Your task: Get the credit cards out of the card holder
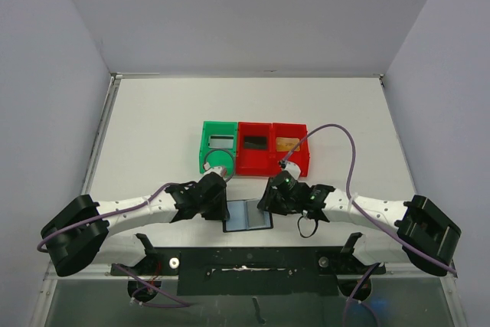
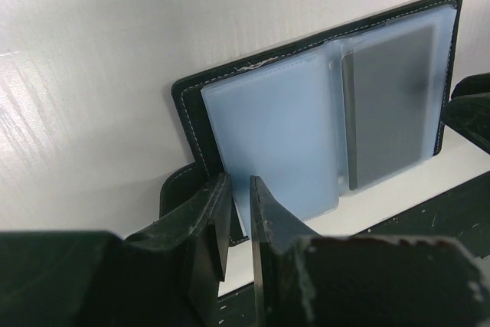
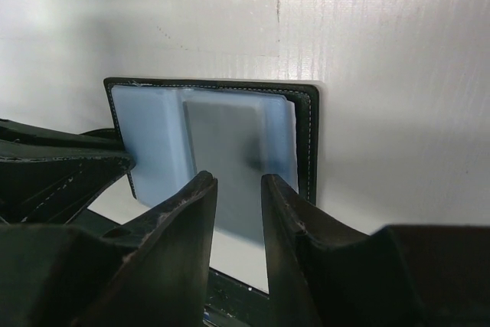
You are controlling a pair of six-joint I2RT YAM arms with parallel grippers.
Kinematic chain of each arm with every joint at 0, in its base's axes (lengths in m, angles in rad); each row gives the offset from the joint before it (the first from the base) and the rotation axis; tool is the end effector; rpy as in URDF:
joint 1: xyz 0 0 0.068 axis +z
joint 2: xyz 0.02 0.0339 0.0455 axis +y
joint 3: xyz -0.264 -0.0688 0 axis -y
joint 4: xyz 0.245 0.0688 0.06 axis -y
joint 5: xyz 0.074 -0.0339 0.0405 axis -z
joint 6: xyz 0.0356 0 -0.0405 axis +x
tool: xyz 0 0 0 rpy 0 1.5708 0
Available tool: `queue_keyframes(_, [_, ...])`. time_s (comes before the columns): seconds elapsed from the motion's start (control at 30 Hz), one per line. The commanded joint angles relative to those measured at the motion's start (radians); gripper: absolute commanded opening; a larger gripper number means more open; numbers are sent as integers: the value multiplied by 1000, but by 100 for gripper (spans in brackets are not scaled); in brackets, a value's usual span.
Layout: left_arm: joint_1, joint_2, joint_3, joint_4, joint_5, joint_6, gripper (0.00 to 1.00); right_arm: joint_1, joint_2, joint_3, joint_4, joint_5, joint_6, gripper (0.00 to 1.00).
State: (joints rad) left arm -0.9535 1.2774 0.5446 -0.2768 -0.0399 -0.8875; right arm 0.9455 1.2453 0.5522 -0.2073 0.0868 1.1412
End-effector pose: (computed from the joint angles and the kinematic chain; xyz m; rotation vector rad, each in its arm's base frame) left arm 0.1309 -0.1820 0.1542 0.0739 2.7095 -0.5890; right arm 0.1374 0.1850 0.1675 0.2972 2.6196 0.7359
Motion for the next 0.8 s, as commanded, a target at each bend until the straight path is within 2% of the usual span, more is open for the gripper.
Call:
queue_keyframes(0.0, [-1,-13,-6,23,14,-2,15,10,-5,48,-21,27,-10,33])
queue_keyframes(0.57, [-2,-12,2,18,18,0,14,18,92,97,-73,28,-20,36])
queue_keyframes(0.77, [-2,-4,3,20,22,4,14,32,128,115,-58,10,-42,28])
